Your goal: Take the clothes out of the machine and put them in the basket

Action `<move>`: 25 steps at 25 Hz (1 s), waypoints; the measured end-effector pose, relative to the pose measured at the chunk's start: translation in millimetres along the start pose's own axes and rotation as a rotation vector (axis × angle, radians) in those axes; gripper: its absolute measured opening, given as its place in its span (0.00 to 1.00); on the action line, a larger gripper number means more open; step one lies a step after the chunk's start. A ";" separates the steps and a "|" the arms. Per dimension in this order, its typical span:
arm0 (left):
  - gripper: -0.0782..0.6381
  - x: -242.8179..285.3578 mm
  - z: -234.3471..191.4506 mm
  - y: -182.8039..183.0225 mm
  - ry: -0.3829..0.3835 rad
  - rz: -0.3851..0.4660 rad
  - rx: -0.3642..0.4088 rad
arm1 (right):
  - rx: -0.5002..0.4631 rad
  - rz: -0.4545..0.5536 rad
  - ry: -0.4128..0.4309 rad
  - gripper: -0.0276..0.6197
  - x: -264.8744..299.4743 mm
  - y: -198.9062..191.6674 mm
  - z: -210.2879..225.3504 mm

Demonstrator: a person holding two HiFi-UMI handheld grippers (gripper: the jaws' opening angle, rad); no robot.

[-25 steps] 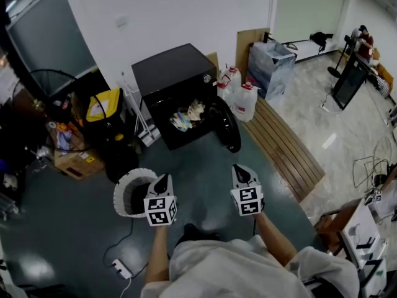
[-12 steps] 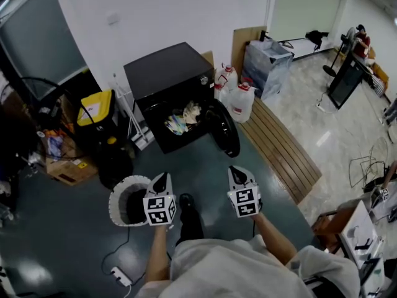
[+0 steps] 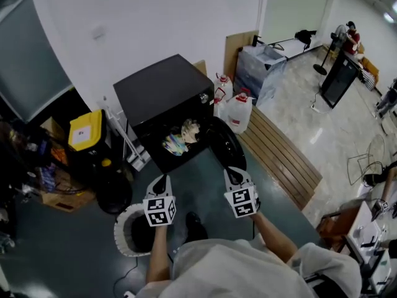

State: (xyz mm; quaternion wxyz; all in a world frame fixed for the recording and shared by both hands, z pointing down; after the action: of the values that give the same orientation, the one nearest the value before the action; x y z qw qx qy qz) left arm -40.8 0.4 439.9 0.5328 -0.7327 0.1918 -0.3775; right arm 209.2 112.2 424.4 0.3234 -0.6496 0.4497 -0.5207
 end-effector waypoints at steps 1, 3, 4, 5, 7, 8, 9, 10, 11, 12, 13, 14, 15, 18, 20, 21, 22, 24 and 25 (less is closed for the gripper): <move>0.13 11.0 -8.1 6.6 -0.008 0.001 0.006 | 0.001 0.001 -0.006 0.08 12.0 5.7 1.1; 0.13 32.4 -24.5 20.3 -0.023 0.003 0.014 | 0.004 0.000 -0.019 0.08 35.9 17.6 3.2; 0.13 43.6 -33.4 27.5 -0.029 0.003 0.017 | 0.005 -0.002 -0.024 0.08 48.5 24.1 4.5; 0.13 55.0 -42.6 34.8 -0.035 0.003 0.020 | 0.006 -0.003 -0.029 0.08 61.6 31.0 5.8; 0.13 76.7 -60.4 47.0 -0.045 0.000 0.024 | 0.006 -0.007 -0.036 0.08 86.4 43.2 7.3; 0.13 86.4 -68.5 51.5 -0.050 -0.003 0.025 | 0.006 -0.010 -0.038 0.08 97.6 47.8 7.3; 0.13 95.4 -75.9 54.8 -0.054 -0.005 0.027 | 0.006 -0.013 -0.040 0.08 107.8 51.4 7.1; 0.13 103.8 -82.9 57.1 -0.057 -0.009 0.028 | 0.006 -0.017 -0.041 0.08 117.4 54.0 6.5; 0.13 111.6 -89.4 58.7 -0.060 -0.012 0.029 | 0.008 -0.020 -0.042 0.08 126.2 56.1 5.9; 0.13 119.0 -95.1 60.2 -0.064 -0.017 0.030 | 0.009 -0.023 -0.042 0.08 134.4 57.9 5.5; 0.13 126.2 -99.9 61.7 -0.067 -0.021 0.032 | 0.010 -0.026 -0.042 0.08 142.2 59.5 5.5; 0.13 133.0 -104.1 63.2 -0.070 -0.024 0.034 | 0.011 -0.029 -0.041 0.08 149.6 60.8 5.8; 0.13 139.2 -107.8 64.1 -0.073 -0.029 0.036 | 0.012 -0.034 -0.040 0.08 156.6 61.5 5.9; 0.13 154.1 -118.4 64.2 -0.080 -0.050 0.035 | 0.015 -0.057 -0.032 0.08 175.5 61.2 4.7; 0.13 162.9 -123.2 64.7 -0.083 -0.061 0.036 | 0.015 -0.070 -0.023 0.08 186.3 60.9 5.1; 0.13 167.0 -124.6 64.4 -0.084 -0.067 0.036 | 0.012 -0.074 -0.017 0.08 191.1 60.4 5.6; 0.13 170.8 -125.1 63.4 -0.084 -0.074 0.038 | 0.008 -0.079 -0.009 0.08 195.5 59.3 6.4; 0.13 178.5 -122.3 59.3 -0.082 -0.087 0.039 | -0.004 -0.085 0.010 0.08 203.2 55.1 10.8; 0.13 182.2 -119.2 56.8 -0.079 -0.093 0.038 | -0.008 -0.088 0.021 0.08 206.6 52.5 14.4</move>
State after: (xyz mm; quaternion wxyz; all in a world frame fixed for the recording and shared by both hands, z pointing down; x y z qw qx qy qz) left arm -7.4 -220.3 468.5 0.5355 -0.7449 0.1291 -0.3763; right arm 221.2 -99.1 453.8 0.2927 -0.6647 0.4261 -0.5394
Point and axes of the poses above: the fingertips, and each gripper's own axes: x forward along the fingers, z to its right, y out of its top, the point moved 8 cm from there along -x, backward along the fingers, and after that the axes turned 3 degrees about -x, right-handed, at the moved point
